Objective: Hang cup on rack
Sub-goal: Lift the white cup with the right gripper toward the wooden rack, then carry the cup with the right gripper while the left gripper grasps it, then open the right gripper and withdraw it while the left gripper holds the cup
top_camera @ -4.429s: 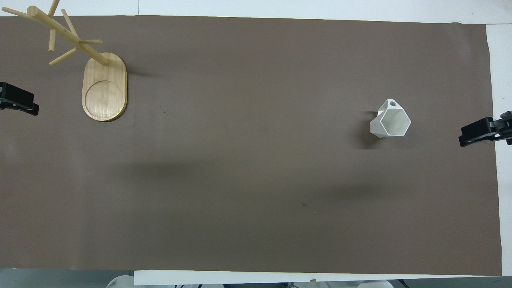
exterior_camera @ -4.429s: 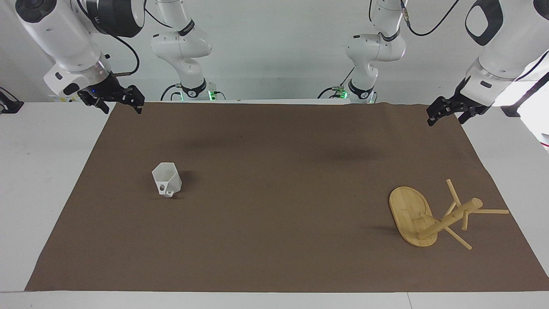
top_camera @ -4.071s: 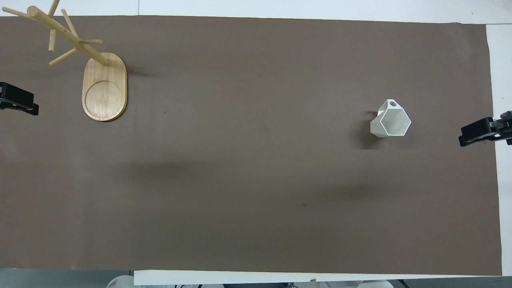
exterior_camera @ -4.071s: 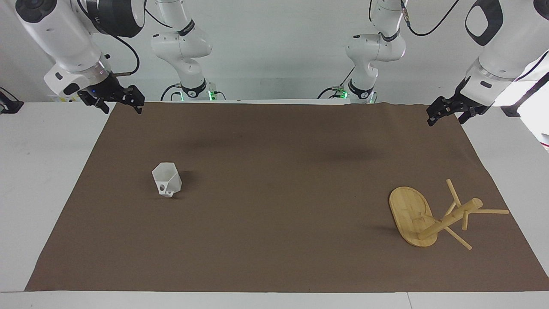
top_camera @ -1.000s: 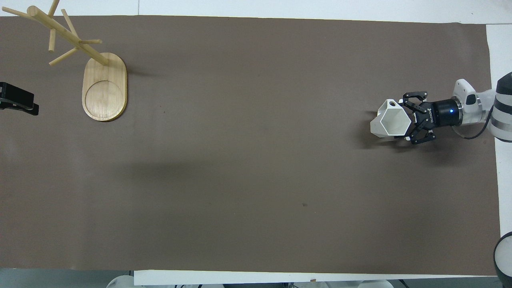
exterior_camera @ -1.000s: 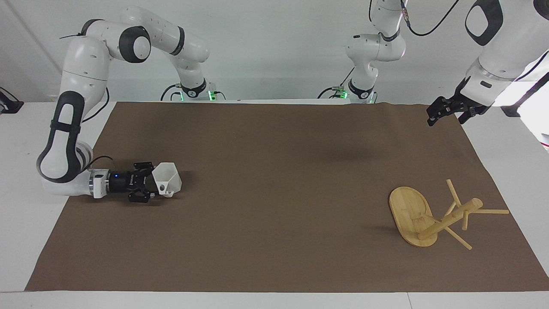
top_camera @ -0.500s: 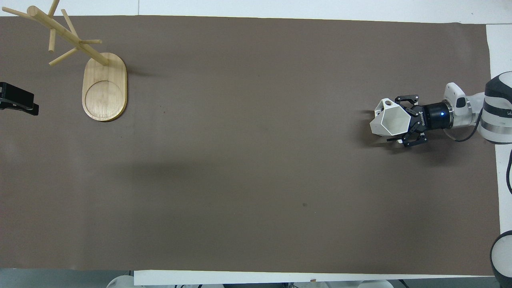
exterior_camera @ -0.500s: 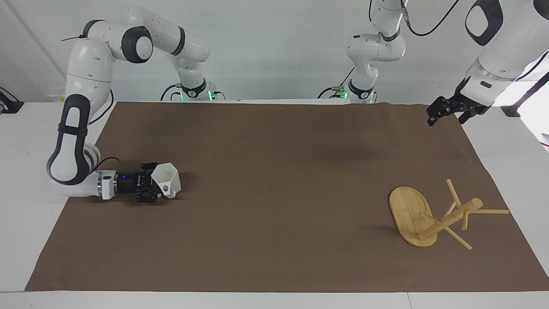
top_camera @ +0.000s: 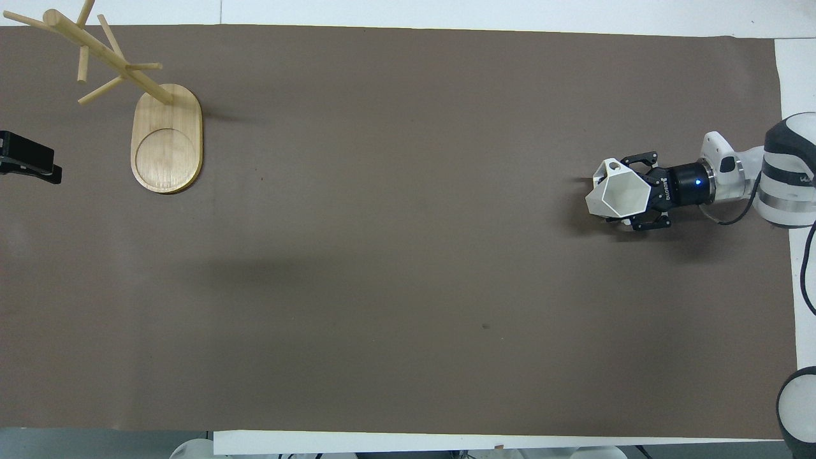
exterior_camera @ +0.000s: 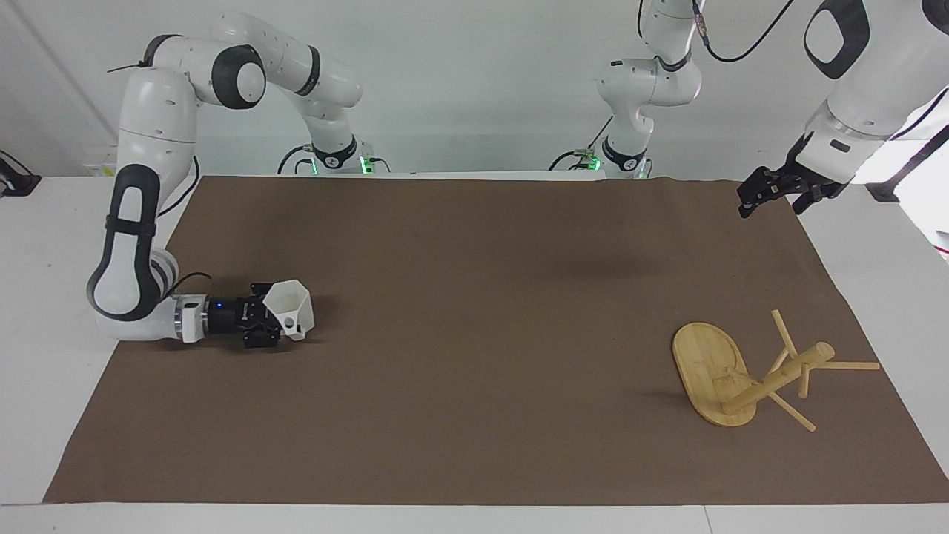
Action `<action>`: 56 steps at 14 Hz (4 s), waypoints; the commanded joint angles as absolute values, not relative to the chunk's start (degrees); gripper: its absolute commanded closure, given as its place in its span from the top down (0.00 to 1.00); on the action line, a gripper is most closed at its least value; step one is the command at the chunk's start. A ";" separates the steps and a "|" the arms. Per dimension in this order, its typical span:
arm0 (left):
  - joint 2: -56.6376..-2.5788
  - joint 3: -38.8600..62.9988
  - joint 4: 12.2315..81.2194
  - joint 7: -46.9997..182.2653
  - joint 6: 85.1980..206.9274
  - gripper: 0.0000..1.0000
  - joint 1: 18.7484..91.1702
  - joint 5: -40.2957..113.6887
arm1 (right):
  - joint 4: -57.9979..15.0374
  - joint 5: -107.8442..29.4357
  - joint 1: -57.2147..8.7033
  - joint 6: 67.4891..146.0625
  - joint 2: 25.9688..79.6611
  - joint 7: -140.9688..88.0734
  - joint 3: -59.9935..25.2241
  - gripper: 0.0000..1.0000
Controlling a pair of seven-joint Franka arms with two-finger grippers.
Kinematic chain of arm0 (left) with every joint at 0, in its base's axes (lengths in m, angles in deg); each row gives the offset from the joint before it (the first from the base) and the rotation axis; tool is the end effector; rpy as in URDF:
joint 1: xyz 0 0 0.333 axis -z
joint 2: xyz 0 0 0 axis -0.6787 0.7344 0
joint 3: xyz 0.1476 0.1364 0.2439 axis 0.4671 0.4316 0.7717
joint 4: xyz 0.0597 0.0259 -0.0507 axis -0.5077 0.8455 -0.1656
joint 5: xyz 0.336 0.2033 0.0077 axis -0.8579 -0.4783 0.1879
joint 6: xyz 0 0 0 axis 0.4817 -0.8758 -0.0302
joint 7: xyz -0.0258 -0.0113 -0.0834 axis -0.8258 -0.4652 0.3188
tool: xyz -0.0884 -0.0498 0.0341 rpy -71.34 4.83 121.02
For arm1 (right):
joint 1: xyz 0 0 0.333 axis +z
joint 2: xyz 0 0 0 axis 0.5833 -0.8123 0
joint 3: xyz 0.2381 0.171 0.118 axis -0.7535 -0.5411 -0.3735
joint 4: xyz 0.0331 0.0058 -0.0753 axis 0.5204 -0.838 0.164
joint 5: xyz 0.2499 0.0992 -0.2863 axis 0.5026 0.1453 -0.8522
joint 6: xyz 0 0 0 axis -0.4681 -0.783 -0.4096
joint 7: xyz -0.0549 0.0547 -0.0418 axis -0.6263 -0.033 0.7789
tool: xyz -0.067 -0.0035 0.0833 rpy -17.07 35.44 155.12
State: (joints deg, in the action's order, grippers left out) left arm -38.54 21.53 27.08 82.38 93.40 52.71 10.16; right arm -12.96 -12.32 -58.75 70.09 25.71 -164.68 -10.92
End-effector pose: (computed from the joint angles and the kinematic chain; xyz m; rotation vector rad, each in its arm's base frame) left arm 0.5501 -0.0319 0.6126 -3.1101 0.0756 0.1306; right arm 0.5882 -0.1330 0.1907 -1.2272 -1.4916 -1.0225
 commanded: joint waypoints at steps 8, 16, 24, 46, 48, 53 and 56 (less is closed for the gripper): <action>-38.61 21.60 27.00 83.08 92.67 1.00 52.67 9.01 | -14.67 14.89 -30.02 95.73 32.28 -153.20 -11.15 0.22; -38.96 21.60 27.70 82.99 92.49 1.00 53.20 9.01 | -14.14 43.57 -5.11 117.85 32.82 -145.98 -11.15 0.23; -43.02 20.99 44.58 62.81 112.61 1.00 65.04 9.01 | -13.97 43.85 -0.79 124.00 32.47 -147.12 -11.15 0.22; -30.70 20.81 44.31 39.22 124.39 0.13 76.32 14.55 | -14.06 43.94 -0.35 126.29 32.38 -147.91 -11.15 0.23; -31.14 20.81 45.28 39.22 125.19 0.04 76.32 14.98 | -14.06 43.94 -0.35 126.29 32.38 -147.91 -11.15 0.23; -31.14 20.90 45.37 39.13 125.54 0.00 76.23 15.34 | -14.23 43.94 -0.44 126.29 32.38 -147.91 -11.15 0.25; -31.06 20.90 45.37 38.69 126.50 0.00 76.23 15.34 | -14.32 43.94 -0.70 126.46 32.38 -147.74 -11.15 1.00</action>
